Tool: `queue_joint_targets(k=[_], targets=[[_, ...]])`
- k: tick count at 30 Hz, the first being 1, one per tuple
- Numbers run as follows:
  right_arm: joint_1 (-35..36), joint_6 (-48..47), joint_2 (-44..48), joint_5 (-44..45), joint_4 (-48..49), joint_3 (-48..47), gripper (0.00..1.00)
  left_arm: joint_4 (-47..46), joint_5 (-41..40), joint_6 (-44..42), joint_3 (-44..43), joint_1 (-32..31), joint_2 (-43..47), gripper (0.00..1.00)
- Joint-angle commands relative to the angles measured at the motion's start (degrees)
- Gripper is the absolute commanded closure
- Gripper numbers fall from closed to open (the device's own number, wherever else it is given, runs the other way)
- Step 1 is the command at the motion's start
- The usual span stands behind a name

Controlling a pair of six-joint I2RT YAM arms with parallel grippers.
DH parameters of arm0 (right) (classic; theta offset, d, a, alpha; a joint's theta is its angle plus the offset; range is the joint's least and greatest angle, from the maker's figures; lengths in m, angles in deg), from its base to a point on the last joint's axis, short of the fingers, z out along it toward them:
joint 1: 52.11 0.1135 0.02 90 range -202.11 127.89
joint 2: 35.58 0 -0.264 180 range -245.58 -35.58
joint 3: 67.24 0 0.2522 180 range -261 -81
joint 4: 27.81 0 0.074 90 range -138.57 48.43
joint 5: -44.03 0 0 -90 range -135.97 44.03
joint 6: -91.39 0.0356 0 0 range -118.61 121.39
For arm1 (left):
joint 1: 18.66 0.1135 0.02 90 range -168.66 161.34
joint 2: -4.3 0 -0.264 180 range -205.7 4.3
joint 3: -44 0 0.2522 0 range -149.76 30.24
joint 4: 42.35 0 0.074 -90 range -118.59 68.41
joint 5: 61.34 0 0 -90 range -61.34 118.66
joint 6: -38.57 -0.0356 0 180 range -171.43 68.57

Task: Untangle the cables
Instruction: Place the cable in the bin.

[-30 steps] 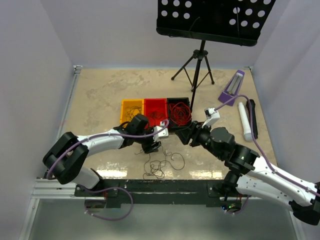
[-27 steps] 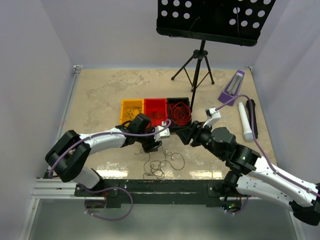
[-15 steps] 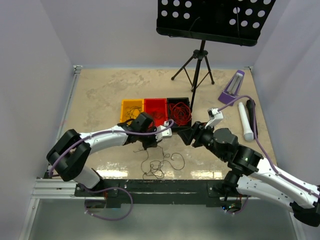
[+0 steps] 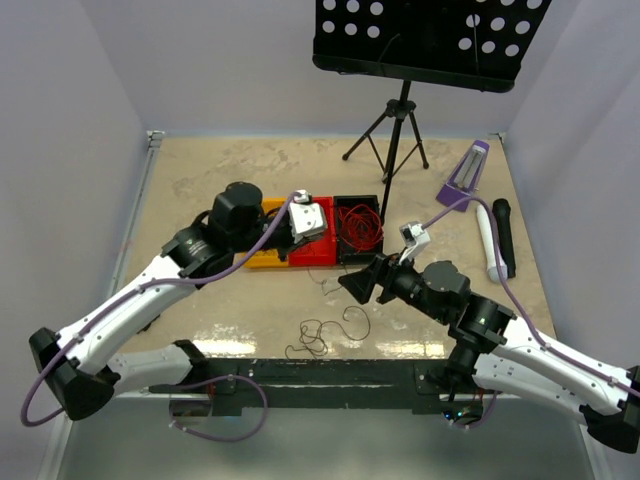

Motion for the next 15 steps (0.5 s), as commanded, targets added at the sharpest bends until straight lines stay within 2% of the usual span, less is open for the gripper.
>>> queue_joint_targets(k=[1, 3, 7, 11, 15], targets=[[0.1, -1.7, 0.8, -5.4, 7.5, -0.1, 0.13, 2.0, -1.6, 1.1, -1.4, 0.4, 4.1, 1.00], [0.1, -2.0, 0.5, -4.8, 7.5, -0.6, 0.13, 0.3, -6.0, 0.0, -2.1, 0.9, 5.2, 1.00], [0.1, -2.5, -0.5, -3.8, 7.3, -1.0, 0.15, -5.7, -21.6, 1.2, -2.0, 4.3, 4.6, 1.00], [0.1, -2.8, -0.3, -2.5, 7.1, -0.7, 0.16, -5.8, -23.2, 5.6, -1.6, 11.2, 1.3, 1.00], [0.1, -3.0, 0.6, -0.7, 6.7, 0.2, 0.17, -8.0, -19.8, 8.6, 2.3, 16.0, -1.7, 1.00]])
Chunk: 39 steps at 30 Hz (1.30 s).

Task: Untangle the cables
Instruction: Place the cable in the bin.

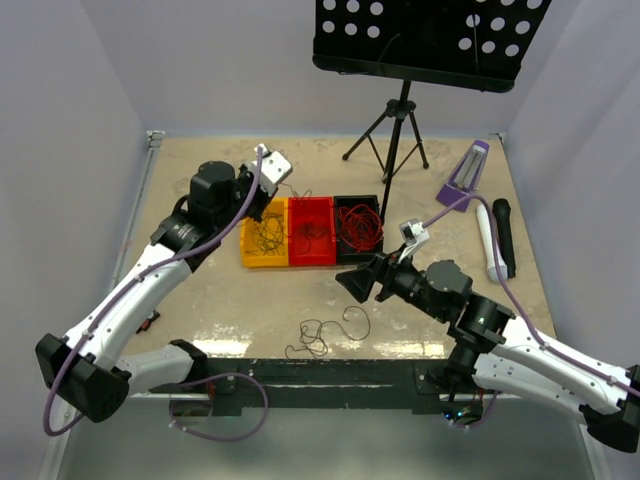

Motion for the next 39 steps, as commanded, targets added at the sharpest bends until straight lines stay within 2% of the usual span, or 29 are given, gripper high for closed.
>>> queue_joint_targets(k=[1, 5, 12, 17, 27, 34, 39], targets=[[0.1, -1.3, 1.3, 1.9, 1.8, 0.2, 0.17, -5.9, 0.5, 6.1, 4.3, 4.4, -2.2, 1.00], [0.1, -1.3, 1.4, 2.3, 1.0, 0.2, 0.17, -13.9, 0.7, 5.2, 9.8, 6.1, -2.1, 1.00], [0.1, -1.1, 2.8, 2.6, 0.0, 0.7, 0.17, -17.7, -15.7, 5.0, 10.2, 7.8, -4.9, 1.00], [0.1, -1.0, 2.4, 2.1, 0.8, 1.2, 0.18, -17.1, -21.1, 7.2, 9.1, 8.3, -6.1, 1.00], [0.1, -0.8, 1.6, 1.8, 1.9, 2.0, 0.19, -23.9, -27.6, 8.9, 11.9, 8.2, -10.8, 1.00], [0.1, -0.7, 1.6, 2.3, 2.2, 2.8, 0.19, -22.7, -33.8, 4.3, 10.3, 6.5, -18.6, 1.00], [0.1, -0.8, -0.1, 2.3, 2.6, 2.4, 0.19, -25.9, -31.2, 1.6, 14.4, 2.4, -19.1, 1.00]])
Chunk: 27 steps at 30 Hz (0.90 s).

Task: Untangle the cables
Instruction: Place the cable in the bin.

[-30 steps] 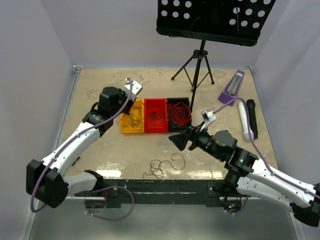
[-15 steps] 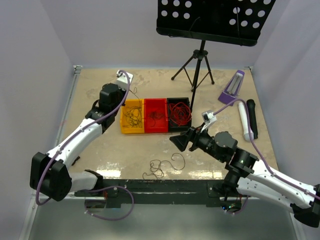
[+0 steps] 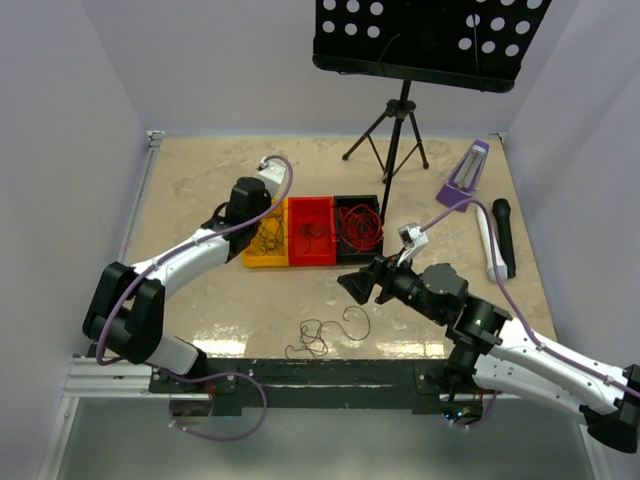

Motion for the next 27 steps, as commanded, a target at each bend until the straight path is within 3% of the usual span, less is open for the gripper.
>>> queue_joint_targets(k=[1, 9, 27], targets=[[0.1, -0.6, -1.0, 0.7, 2.4, -0.3, 0.19, -3.5, -0.3, -2.7, 1.9, -4.0, 0.3, 1.00], [0.1, 0.0, -1.7, 0.8, 2.9, 0.4, 0.19, 2.7, -2.0, 0.9, -5.1, -5.4, -8.9, 1.00], [0.1, 1.0, -3.1, 1.1, 2.9, 0.3, 0.20, -0.8, 4.1, 8.3, -1.4, -4.3, -14.8, 1.00]])
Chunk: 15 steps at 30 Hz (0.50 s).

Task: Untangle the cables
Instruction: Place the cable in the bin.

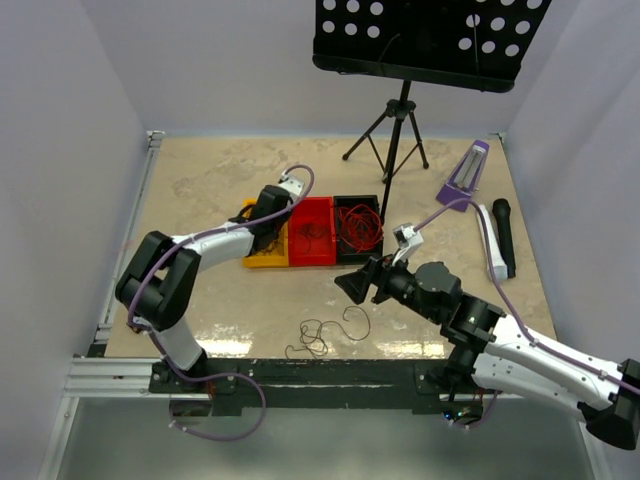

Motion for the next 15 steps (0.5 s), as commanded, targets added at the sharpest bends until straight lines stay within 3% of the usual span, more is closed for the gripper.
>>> queue_joint_targets(k=[1, 7, 10, 12, 15], targets=[[0.1, 0.6, -0.4, 1.1, 1.9, 0.2, 0.19, -3.2, 4.3, 2.4, 1.9, 0.9, -1.7, 0.98], [0.1, 0.5, -1.1, 1.3, 1.9, -0.5, 0.19, -2.0, 9.5, 3.2, 1.6, 2.3, -2.1, 0.84], [0.1, 0.3, -1.3, 1.1, 1.5, -0.8, 0.19, -0.5, 11.3, 3.7, 0.9, 2.3, 1.5, 0.61], [0.1, 0.3, -1.2, 1.0, 1.3, -0.7, 0.19, 1.1, 12.1, 3.6, -0.3, 2.3, 4.0, 0.39], [0.1, 0.4, -1.3, 0.3, 1.3, -0.5, 0.18, 6.1, 13.3, 3.7, -2.7, 2.4, 7.2, 0.36]])
